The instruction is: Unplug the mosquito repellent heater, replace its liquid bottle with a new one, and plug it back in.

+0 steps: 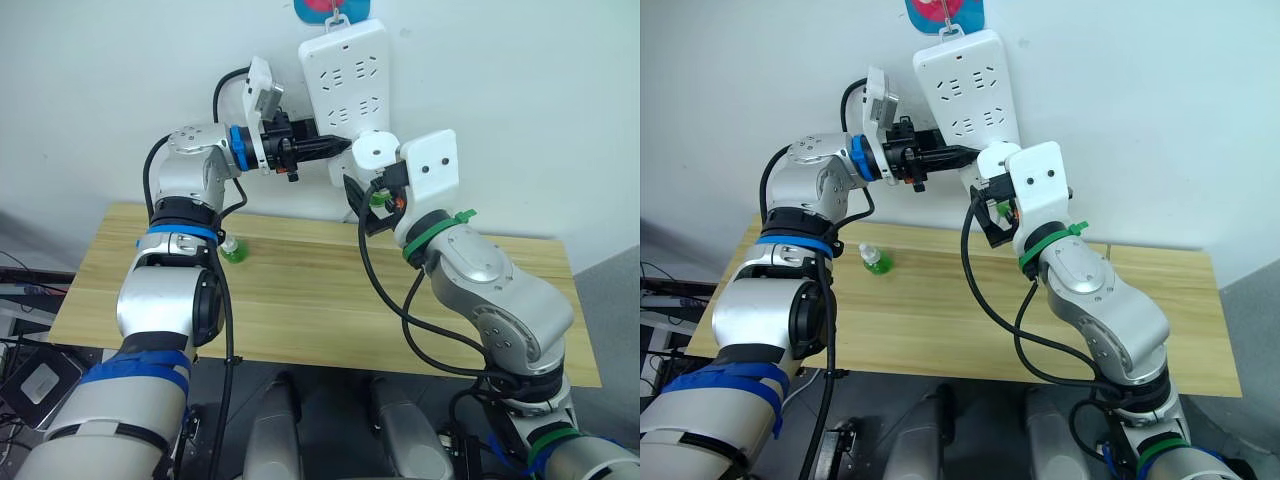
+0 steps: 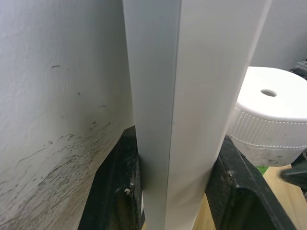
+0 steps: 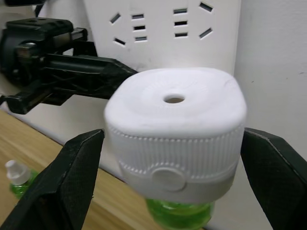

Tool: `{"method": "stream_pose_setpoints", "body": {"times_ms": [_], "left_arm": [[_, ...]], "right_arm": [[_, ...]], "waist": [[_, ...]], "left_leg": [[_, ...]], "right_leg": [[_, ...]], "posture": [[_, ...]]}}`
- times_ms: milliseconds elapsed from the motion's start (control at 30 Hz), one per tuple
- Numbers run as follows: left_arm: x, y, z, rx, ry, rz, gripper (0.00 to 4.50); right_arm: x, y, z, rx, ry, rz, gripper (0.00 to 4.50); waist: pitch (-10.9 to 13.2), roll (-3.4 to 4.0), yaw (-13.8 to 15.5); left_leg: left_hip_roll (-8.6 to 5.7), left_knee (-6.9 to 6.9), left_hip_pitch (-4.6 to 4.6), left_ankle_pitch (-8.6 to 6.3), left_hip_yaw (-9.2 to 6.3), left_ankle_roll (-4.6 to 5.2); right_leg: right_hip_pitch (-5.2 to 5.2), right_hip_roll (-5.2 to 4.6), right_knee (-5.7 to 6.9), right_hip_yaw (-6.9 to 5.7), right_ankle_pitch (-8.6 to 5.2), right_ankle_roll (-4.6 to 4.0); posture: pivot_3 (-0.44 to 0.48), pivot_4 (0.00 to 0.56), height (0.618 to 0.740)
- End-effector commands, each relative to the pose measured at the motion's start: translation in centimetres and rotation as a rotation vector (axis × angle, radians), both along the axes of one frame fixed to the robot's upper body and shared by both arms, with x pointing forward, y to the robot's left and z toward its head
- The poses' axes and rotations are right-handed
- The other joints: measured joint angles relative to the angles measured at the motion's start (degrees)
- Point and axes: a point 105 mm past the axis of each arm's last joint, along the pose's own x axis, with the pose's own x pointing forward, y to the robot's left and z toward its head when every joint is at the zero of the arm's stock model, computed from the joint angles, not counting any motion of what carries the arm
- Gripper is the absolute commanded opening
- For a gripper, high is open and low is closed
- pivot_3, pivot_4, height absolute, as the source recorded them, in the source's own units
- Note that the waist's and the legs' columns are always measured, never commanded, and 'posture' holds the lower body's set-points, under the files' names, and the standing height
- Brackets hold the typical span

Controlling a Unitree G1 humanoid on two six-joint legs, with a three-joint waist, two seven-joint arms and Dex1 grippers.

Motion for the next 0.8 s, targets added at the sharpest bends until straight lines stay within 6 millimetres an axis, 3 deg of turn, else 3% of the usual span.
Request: {"method": "stream_pose_setpoints", "body": {"times_ms": [33, 67, 233, 767, 800], "left_arm": [[-0.3, -0.4, 0.7, -0.008, -0.027, -0.008, 1.31], [-0.4, -0.4, 0.7, -0.008, -0.026, -0.007, 1.31], [-0.3, 0.1, 0.7, -0.003, -0.026, 0.01, 1.31], [1.2, 2.2, -0.2, 0.04, -0.03, 0.159, 1.31], [1.2, 2.4, -0.3, 0.04, -0.031, 0.165, 1.66]], "right_arm": [[-0.4, 0.2, 2.0, 0.044, -0.098, 0.004, 4.5], [-0.4, 0.2, 2.0, 0.045, -0.104, 0.005, 4.5], [-0.5, 0.3, 1.9, 0.04, -0.108, 0.018, 3.03], [-3.4, -1.9, 1.5, 0.009, -0.108, 0.039, 3.04], [-3.4, -2.1, 1.6, 0.022, -0.11, 0.033, 3.04]], "waist": [[0.0, 0.0, 0.0], [0.0, 0.0, 0.0], [0.0, 0.0, 0.0], [0.0, 0.05, -0.4], [0.0, 0.06, -0.5]], "left_leg": [[0.01, -0.01, 0.0, 0.0, 0.0, 0.0], [0.01, -0.02, 0.0, 0.0, -0.01, 0.0], [0.0, -0.01, -0.01, 0.0, 0.0, 0.0], [0.04, -0.05, 0.14, 0.12, 0.01, -0.07], [0.05, -0.05, 0.17, 0.18, 0.04, -0.03]], "right_leg": [[-0.01, 0.01, 0.0, 0.0, 0.0, 0.0], [-0.01, 0.02, 0.0, -0.01, 0.01, -0.02], [-0.01, 0.01, 0.0, 0.0, 0.01, -0.02], [0.05, 0.04, 0.04, 0.0, -0.02, 0.03], [0.09, 0.04, 0.04, 0.01, -0.02, 0.03]], "posture": [[-0.16, 0.365, 0.74], [-0.16, 0.365, 0.74], [-0.16, 0.365, 0.74], [-0.158, 0.338, 0.74], [-0.154, 0.334, 0.74]]}}
